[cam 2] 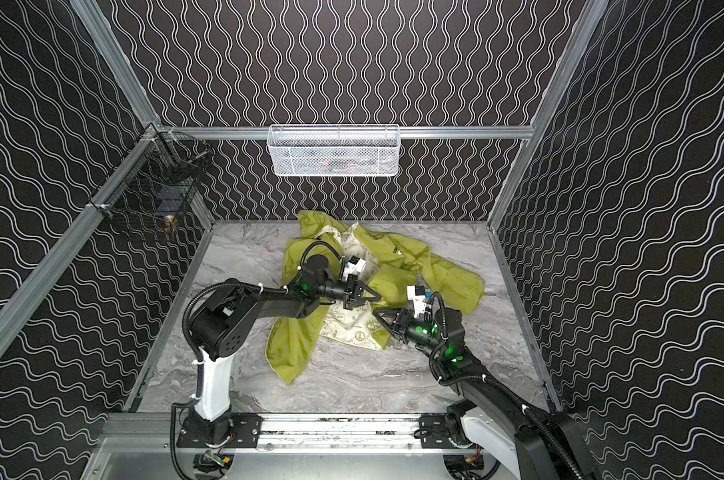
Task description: Zip up the jacket
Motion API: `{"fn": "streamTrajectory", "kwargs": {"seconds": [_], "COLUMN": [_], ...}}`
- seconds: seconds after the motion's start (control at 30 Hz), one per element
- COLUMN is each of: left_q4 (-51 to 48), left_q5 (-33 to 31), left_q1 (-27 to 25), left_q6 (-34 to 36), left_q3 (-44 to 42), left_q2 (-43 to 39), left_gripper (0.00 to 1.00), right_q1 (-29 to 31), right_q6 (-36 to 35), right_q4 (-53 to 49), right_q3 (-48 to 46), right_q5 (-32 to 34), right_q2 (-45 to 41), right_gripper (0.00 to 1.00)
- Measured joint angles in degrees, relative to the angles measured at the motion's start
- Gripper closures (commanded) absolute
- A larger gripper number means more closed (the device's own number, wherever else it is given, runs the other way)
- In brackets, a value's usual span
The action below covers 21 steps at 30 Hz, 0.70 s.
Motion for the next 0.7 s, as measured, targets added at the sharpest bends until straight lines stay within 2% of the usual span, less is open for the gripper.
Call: {"fn": "streamTrajectory", "kwargs": {"seconds": [0.13, 0.27, 0.3, 0.37, 0.47, 0.53, 0.7], "left_q4": [0.48, 0.81, 0.81, 0.52, -1.49, -3.56, -12.35], "left_q5": [0.0, 0.0, 0.02, -0.07, -0.81, -1.66, -4.35], "left_q1": [0.0, 0.0, 0.0, 0.0, 0.28, 0.61, 0.98], "left_q6": [0.0, -0.02, -0.02, 0.04, 0.33, 1.73, 6.21], "left_q3": [-0.09, -0.48, -0.5, -0.57, -1.07, -1.4, -3.45], "left_q2": [0.22, 0.42, 0.42, 0.15, -1.66, -3.43, -7.93], "left_gripper": [1.0, 0.99, 0.92, 0.73, 0.57, 0.52, 0.48], "right_q1": [0.0, 0.0, 0.0, 0.0, 0.0, 0.0, 0.0], "right_q6": [0.46, 1.03, 1.03, 0.98, 0.55, -0.09, -2.71], "right_q4": [1.97, 2.51, 2.51, 2.51, 2.34, 1.53, -2.58], "right_q3": [0.0, 0.0, 0.02, 0.07, 0.15, 0.22, 0.59], "right_q5": [-0.17, -0.26, -0.26, -0.31, -0.46, -0.52, -0.52], "right_q2": [0.79, 0.98, 1.03, 1.25, 1.4, 1.38, 0.59], "right_gripper": [0.73, 0.89, 0.93, 1.0, 1.0, 1.0, 1.0]}}
